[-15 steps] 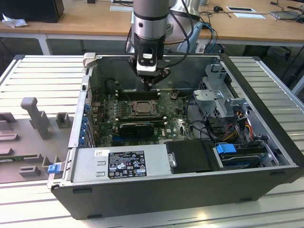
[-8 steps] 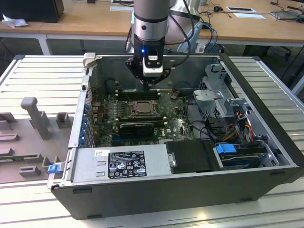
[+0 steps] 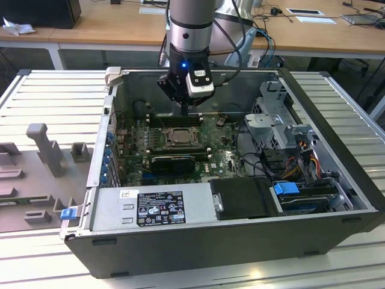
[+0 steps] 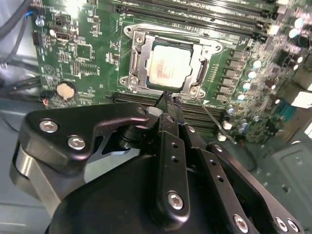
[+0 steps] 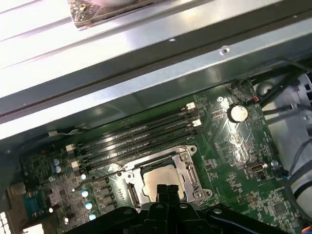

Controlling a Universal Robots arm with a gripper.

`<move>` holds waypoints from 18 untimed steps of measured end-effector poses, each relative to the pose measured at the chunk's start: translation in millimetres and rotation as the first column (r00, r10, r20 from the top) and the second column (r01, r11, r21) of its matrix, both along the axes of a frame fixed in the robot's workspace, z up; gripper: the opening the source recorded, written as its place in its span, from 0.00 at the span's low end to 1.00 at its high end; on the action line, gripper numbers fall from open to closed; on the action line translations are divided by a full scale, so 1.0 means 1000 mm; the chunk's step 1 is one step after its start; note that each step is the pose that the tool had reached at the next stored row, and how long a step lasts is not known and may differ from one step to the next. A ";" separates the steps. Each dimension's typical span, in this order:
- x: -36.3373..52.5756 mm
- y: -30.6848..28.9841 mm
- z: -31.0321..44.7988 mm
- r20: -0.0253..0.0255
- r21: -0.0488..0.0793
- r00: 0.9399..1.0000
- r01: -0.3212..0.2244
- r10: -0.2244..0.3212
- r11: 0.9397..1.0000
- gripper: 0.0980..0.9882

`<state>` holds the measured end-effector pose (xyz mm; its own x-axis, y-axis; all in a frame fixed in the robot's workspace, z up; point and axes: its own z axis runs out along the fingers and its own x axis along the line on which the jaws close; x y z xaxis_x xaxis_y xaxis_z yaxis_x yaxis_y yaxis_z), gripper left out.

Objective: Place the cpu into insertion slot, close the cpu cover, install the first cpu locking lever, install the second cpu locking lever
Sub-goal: 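Install the first cpu locking lever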

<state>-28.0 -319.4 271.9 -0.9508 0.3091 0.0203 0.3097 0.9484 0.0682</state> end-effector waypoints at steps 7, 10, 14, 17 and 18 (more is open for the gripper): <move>0.0001 0.0000 -0.0001 0.000 0.000 0.990 -0.144 0.144 0.990 0.01; 0.0001 0.0000 -0.0002 0.000 0.000 0.982 -0.188 0.188 0.982 0.01; -0.0005 0.0000 -0.0007 0.000 0.000 0.973 -0.230 0.230 0.973 0.01; -0.0110 0.0000 -0.0016 0.001 0.002 0.973 -0.232 0.232 0.973 0.01; -0.0135 0.0000 -0.0020 0.001 0.003 0.972 -0.234 0.234 0.972 0.01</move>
